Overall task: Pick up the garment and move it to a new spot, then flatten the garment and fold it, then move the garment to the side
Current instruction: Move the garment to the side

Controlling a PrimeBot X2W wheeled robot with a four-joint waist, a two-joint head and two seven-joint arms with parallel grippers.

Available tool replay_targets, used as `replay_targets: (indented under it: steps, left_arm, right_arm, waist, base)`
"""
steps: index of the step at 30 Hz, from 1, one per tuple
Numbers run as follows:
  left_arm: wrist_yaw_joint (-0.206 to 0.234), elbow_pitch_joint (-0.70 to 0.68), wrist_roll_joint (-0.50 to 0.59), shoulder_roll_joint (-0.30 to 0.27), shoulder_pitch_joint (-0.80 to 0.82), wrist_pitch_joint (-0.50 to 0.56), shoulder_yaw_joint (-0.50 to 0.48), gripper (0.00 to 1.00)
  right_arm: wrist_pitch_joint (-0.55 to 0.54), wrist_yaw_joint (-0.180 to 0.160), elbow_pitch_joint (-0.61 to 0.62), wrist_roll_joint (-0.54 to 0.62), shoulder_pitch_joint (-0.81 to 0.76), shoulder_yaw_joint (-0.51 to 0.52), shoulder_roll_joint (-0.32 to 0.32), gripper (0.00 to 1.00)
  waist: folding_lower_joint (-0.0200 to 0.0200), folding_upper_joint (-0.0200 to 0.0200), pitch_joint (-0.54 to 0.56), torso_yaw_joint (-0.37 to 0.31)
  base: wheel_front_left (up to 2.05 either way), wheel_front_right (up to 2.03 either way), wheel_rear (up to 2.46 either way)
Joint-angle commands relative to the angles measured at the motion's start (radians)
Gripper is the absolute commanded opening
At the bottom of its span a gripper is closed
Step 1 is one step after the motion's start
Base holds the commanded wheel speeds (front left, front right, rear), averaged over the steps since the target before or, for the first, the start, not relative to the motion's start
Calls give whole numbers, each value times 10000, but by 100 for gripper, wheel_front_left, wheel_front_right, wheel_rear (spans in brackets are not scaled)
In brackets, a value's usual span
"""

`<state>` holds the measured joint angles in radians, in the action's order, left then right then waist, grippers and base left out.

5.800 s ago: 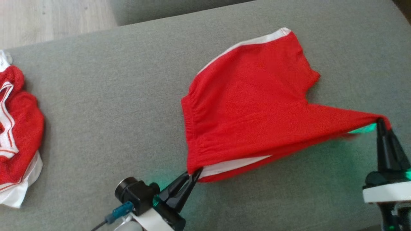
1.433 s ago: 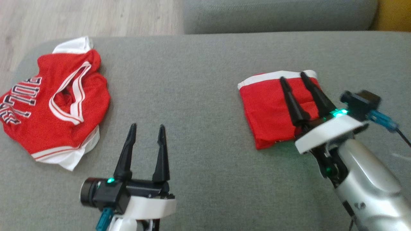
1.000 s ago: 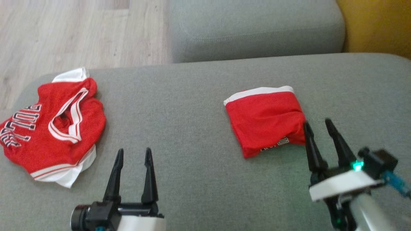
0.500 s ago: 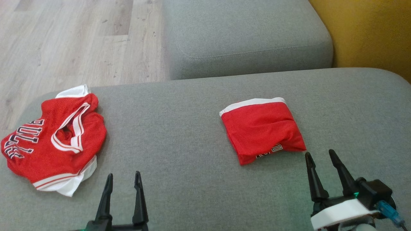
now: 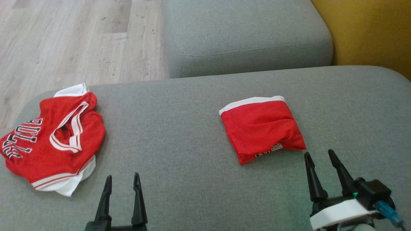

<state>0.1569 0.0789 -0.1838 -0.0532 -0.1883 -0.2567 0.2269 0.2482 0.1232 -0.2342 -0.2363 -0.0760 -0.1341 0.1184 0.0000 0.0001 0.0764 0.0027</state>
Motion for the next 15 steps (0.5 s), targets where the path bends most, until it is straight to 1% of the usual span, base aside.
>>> replay_targets:
  steps: [1, 8, 15]
  left_arm:
    - [-34, -282, 73, 30, 397, -51, -348, 100]
    - [-96, -227, 16, 30, 418, -51, -309, 100]
    - [-67, -176, -43, 30, 469, -51, -258, 100]
  right_arm:
    - [135, 75, 291, 62, 290, -234, 59, 100]
    - [135, 75, 182, 85, 297, -245, 51, 100]
    - [135, 75, 131, 126, 340, -142, 9, 100]
  waist:
    - [0, -1, -3, -10]
    - [0, -1, -46, -43]
    - [0, -1, -172, -11]
  base:
    - [0, 0, 0]
    - [0, 0, 0]
    - [0, 0, 0]
